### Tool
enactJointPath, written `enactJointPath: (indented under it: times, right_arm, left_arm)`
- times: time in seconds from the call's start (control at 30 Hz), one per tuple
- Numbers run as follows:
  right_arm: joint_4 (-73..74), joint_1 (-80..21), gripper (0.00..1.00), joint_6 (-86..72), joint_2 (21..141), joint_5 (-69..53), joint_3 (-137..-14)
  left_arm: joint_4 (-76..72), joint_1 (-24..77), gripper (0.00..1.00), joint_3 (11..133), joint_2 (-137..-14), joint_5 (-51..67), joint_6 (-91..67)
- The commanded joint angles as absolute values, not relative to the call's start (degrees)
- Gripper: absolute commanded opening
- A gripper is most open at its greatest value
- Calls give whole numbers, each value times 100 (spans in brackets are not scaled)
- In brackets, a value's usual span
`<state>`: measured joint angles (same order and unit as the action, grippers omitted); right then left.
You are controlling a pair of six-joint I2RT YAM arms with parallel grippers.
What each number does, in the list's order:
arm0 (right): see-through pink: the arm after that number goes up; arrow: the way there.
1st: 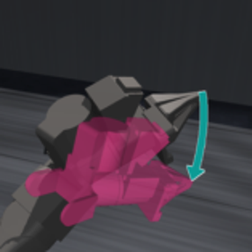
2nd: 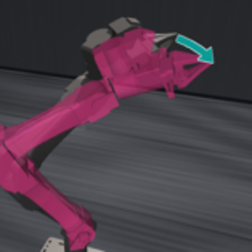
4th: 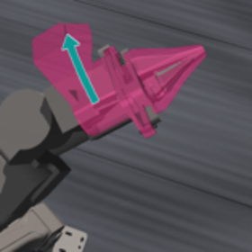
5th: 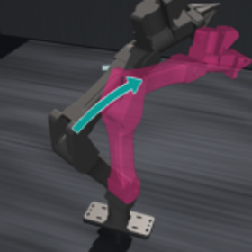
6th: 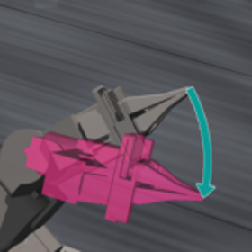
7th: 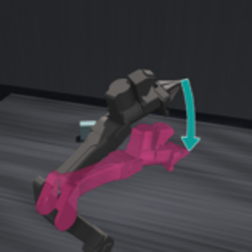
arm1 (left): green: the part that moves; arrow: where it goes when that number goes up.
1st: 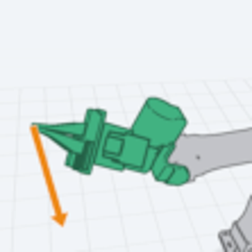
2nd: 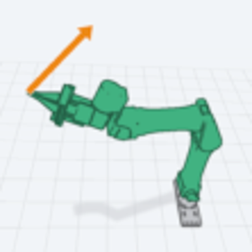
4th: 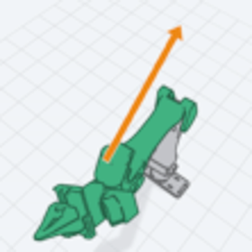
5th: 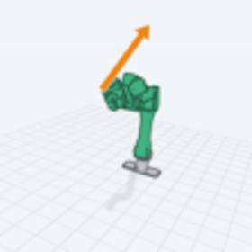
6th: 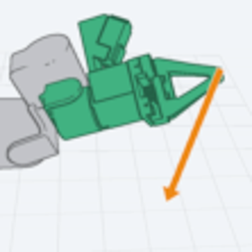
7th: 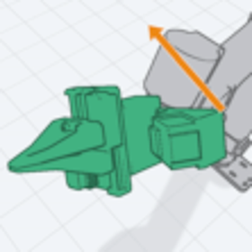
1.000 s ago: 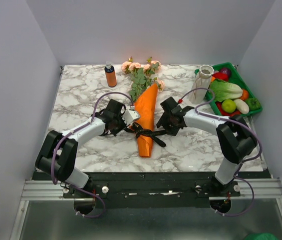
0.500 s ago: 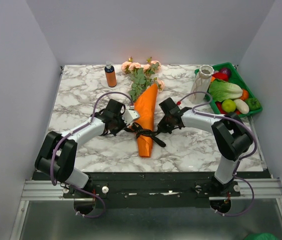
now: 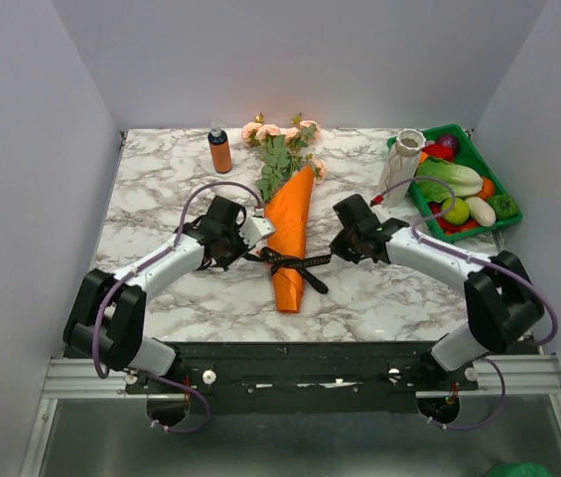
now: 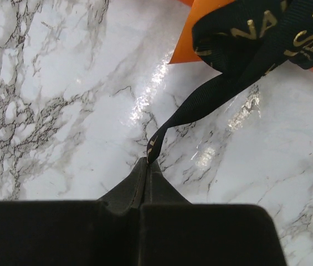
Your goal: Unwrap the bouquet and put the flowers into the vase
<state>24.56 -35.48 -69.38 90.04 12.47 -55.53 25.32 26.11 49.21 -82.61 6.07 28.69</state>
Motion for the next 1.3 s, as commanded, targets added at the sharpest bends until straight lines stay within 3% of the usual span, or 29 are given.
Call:
enactJointPath:
  times: [0.0, 0.43, 0.57, 0.6, 0.63, 0.67, 0.7, 0.73, 0.83, 1.03, 1.27]
  right_arm:
    - [2970, -3201, 1, -6865, 8395, 2144, -5327]
    - [3858, -2031, 1, -6126, 6794, 3365, -5115]
    - [4087, -1960, 1, -6047, 6531, 3630, -5080]
    - [4096, -1943, 1, -5995, 6487, 3639, -5071]
    - [4087, -1934, 14, -5881, 6460, 3647, -5054]
    - [4087, -1934, 26, -5802, 6425, 3647, -5045]
    - [4087, -1934, 41, -5731, 6346, 3665, -5062]
    - [4087, -1942, 68, -5600, 6285, 3743, -5062]
    - [4087, -1942, 87, -5249, 5855, 3876, -5106]
    - [3586, -1986, 100, -4396, 4976, 3622, -5045]
    - [3779, -2540, 100, -3999, 5002, 4096, -5431]
  left_arm:
    - [2979, 2207, 0, 5203, -7911, 685, 2848]
    - [3305, -1157, 0, 5546, -7312, 545, 3393]
    - [3199, -1546, 0, 5704, -7392, 343, 3261]
    - [3191, -1582, 9, 5722, -7392, 360, 3226]
    - [3225, -1573, 29, 5730, -7339, 421, 3226]
    - [3278, -1565, 57, 5757, -7313, 491, 3234]
    - [3348, -1556, 98, 5818, -7295, 692, 3208]
    - [3592, -1538, 99, 5905, -7243, 834, 3182]
    - [4190, -1328, 99, 6310, -7059, 1447, 3103]
    - [4456, 224, 99, 6697, -6785, 1740, 2708]
    - [4070, 1423, 99, 7294, -8180, 2679, 2162]
